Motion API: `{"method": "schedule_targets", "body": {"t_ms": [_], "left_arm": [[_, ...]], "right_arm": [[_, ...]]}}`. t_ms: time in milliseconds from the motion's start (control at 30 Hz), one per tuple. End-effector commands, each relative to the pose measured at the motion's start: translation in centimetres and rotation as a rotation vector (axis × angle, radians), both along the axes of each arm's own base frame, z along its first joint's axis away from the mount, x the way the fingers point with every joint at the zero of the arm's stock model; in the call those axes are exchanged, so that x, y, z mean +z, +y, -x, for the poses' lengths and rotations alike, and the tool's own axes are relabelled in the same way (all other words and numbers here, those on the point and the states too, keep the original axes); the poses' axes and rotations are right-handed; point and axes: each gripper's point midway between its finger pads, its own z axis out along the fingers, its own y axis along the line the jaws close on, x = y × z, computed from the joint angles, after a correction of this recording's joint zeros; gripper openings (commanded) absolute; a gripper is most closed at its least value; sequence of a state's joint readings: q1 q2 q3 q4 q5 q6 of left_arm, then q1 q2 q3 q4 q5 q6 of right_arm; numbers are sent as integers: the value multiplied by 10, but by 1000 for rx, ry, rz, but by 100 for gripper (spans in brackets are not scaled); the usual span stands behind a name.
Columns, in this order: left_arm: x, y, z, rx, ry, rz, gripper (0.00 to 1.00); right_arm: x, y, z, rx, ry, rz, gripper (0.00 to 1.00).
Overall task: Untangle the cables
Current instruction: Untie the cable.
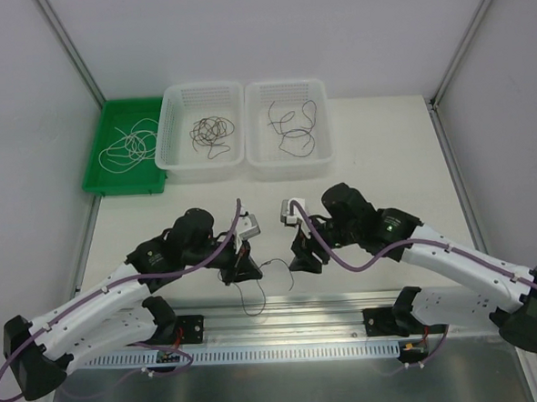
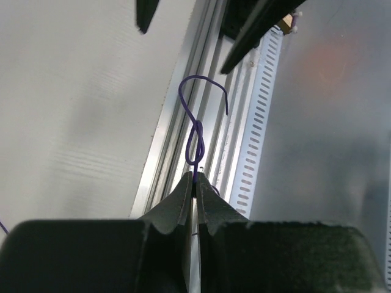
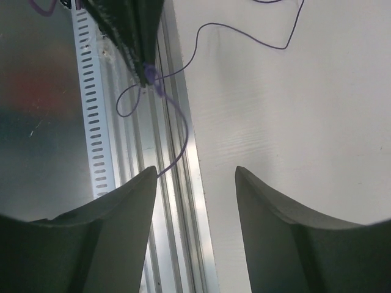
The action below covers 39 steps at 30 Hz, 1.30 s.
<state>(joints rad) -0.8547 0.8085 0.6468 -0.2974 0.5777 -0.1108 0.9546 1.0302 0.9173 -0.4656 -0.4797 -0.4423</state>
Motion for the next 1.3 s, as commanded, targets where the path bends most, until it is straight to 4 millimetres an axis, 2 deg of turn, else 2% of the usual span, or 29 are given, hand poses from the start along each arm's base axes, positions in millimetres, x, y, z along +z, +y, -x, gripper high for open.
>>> {"method": "schedule_targets", "body": {"t_ms": [0, 133, 233, 267, 333, 433, 467, 533, 733, 1000, 1133, 1267], "left_arm": [[25, -10, 11, -98, -45, 62, 0], [25, -11, 11, -105, -54, 62, 0], [25, -11, 12, -108, -52, 61, 0], [24, -11, 13, -112, -54, 61, 0], [25, -11, 13, -116, -56, 64, 0], [24, -11, 13, -116, -58, 61, 0], [25, -11, 13, -116, -60, 63, 0], [26, -12, 13, -119, -62, 65, 0], [23, -15, 12, -125, -54, 53, 0], [34, -14, 14, -136, -82, 82, 0], [34, -17, 18, -165, -66, 86, 0], [25, -20, 24, -197, -34, 63, 0]], "right_arm": [[13, 23, -10, 23, -27, -67, 57], [14, 34, -10, 46, -8, -98, 55], [12, 38, -8, 61, 10, -110, 45], [12, 39, -6, 72, 15, -116, 38], [12, 40, -2, 86, 27, -124, 34], [13, 41, 1, 102, 42, -133, 19], [12, 42, 2, 107, 45, -135, 9], [14, 43, 4, 118, 52, -144, 1], [25, 47, 21, 223, 83, -190, 1], [17, 46, 39, 321, 131, -137, 1], [14, 54, 36, 309, 136, -137, 1], [26, 60, 31, 296, 104, -183, 1]]}}
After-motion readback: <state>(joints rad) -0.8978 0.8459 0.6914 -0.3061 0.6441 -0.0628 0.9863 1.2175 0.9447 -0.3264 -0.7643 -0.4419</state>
